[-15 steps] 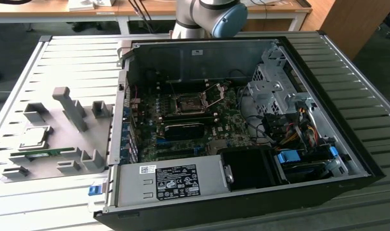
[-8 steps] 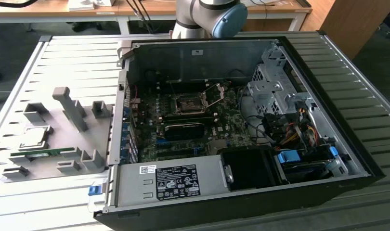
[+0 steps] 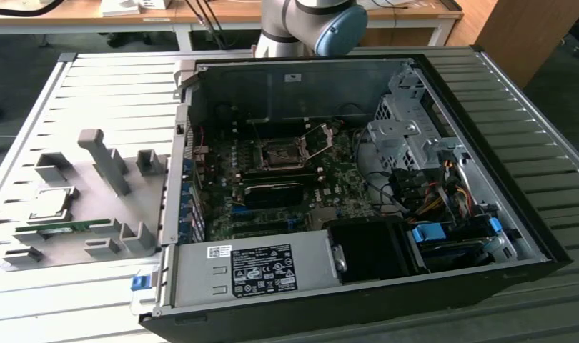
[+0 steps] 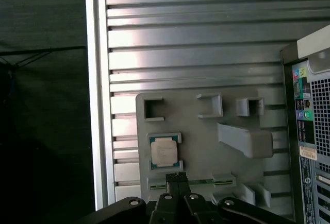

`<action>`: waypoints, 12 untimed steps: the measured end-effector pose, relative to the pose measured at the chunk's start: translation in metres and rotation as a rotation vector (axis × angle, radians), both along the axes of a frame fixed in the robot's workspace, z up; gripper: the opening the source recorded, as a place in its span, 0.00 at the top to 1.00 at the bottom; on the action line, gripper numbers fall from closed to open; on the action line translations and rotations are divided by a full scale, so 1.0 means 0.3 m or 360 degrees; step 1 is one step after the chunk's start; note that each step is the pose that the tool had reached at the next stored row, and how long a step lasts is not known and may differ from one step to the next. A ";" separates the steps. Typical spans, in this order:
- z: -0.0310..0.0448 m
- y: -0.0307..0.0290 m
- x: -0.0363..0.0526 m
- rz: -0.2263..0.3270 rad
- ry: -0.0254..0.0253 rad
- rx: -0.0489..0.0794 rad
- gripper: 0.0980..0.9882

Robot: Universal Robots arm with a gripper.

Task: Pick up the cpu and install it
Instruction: 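Pick up the cpu and move it towards the insertion slot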

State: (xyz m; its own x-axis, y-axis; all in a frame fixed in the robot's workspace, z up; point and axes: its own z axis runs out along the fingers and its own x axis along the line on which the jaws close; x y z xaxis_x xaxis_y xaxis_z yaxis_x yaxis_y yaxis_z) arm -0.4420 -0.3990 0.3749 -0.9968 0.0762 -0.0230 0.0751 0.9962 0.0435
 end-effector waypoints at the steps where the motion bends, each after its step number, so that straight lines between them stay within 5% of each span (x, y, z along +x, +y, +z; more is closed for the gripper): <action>1: -0.005 0.000 0.000 0.0000 -0.00001 0.0000 0.99; 12: -0.059 0.000 0.000 0.0000 0.00001 0.0003 0.99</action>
